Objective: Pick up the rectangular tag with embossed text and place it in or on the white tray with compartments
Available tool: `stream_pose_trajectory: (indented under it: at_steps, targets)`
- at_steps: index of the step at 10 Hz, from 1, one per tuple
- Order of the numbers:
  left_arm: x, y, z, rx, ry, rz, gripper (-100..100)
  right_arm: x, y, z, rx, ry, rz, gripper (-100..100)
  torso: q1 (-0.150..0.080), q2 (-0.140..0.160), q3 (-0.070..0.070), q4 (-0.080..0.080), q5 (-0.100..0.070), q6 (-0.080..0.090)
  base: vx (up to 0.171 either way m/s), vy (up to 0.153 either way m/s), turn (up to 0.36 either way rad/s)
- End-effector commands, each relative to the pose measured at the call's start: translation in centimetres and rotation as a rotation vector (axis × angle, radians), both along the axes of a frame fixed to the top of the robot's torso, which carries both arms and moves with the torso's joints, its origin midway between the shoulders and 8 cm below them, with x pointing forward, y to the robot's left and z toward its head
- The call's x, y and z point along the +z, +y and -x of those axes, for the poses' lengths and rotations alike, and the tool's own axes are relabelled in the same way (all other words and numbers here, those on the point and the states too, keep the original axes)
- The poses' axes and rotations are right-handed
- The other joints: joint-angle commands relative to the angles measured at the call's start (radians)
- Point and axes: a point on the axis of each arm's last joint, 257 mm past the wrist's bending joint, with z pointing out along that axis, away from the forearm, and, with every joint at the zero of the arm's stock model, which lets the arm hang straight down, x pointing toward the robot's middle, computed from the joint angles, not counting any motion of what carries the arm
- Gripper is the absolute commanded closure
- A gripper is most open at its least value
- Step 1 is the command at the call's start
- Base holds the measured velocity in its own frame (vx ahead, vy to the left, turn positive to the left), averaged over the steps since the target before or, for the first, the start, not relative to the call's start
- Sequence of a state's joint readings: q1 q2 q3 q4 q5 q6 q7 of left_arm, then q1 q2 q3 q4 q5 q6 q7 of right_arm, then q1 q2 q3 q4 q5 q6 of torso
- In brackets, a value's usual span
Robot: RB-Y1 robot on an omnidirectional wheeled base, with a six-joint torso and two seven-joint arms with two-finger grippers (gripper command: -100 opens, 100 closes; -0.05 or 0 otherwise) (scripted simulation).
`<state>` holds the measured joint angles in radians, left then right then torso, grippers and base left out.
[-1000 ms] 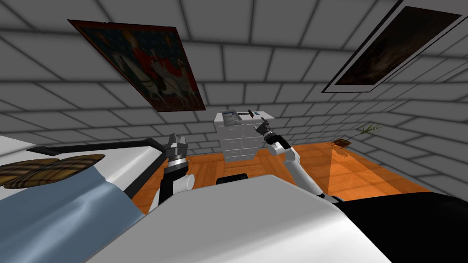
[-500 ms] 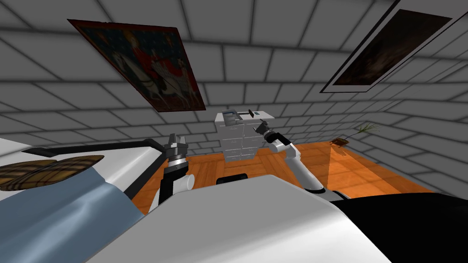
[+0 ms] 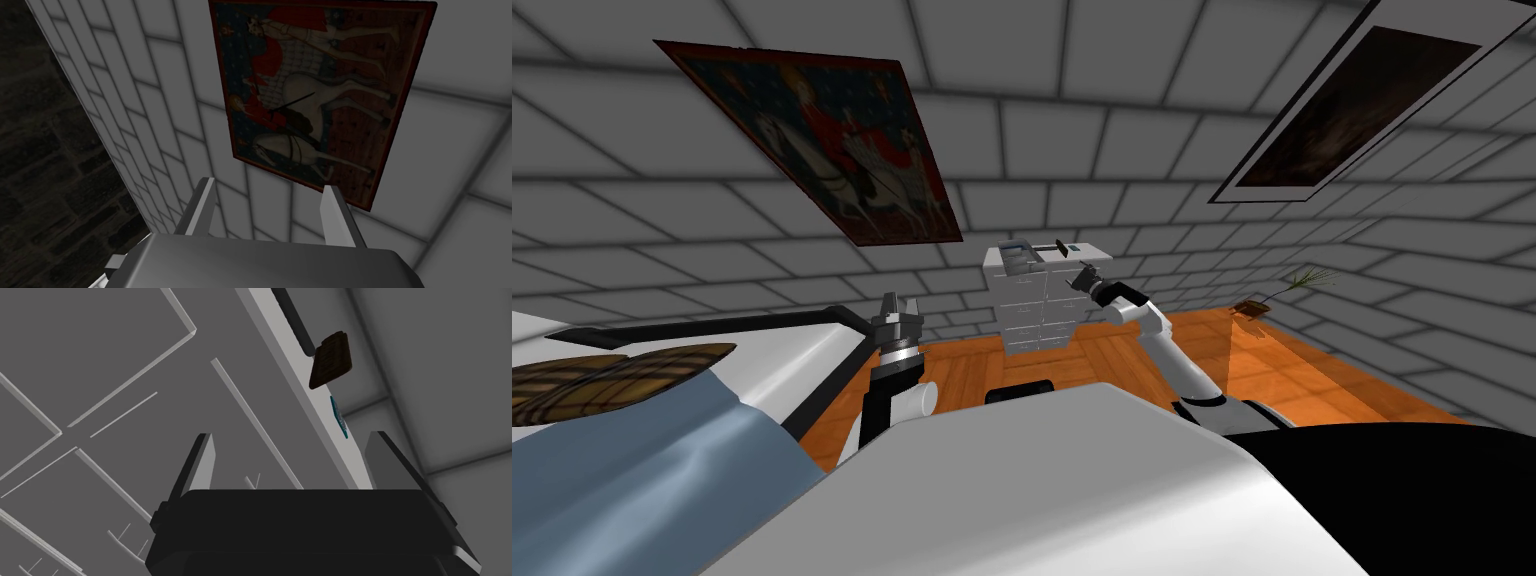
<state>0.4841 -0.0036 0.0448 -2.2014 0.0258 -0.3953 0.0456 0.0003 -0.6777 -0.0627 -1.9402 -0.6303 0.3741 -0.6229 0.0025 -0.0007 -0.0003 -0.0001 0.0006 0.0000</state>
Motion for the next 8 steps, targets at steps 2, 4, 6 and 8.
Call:
stream_pose_trajectory:
  at_steps: [2, 4, 6, 8]
  targets:
    - [0.0, 0.0, 0.0, 0.0, 0.0, 0.0, 0, -0.6, -0.7, -0.7, -0.001, 0.078, -0.049, -100, -0.001, 0.0, 0.0, 0.0, 0.0, 0.0, 0.004, 0.022, -0.021]
    - [0.0, 0.0, 0.0, 0.0, 0.0, 0.0, 0, -1.8, -0.9, -0.6, -0.007, 0.127, -0.049, -100, 0.0, 0.0, 0.0, 0.0, 0.0, 0.0, 0.002, 0.027, -0.007]
    - [0.0, 0.0, 0.0, 0.0, 0.0, 0.0, 0, -1.8, -1.6, -1.2, -0.014, 0.183, -0.097, -100, 0.0, 0.0, 0.0, 0.0, 0.0, 0.0, 0.006, 0.036, -0.028]
    - [0.0, 0.0, 0.0, 0.0, 0.0, 0.0, 0, -1.7, -2.5, -1.7, -0.025, 0.237, -0.134, -100, -0.001, 0.0, 0.0, 0.0, 0.0, 0.0, 0.004, 0.029, -0.011]
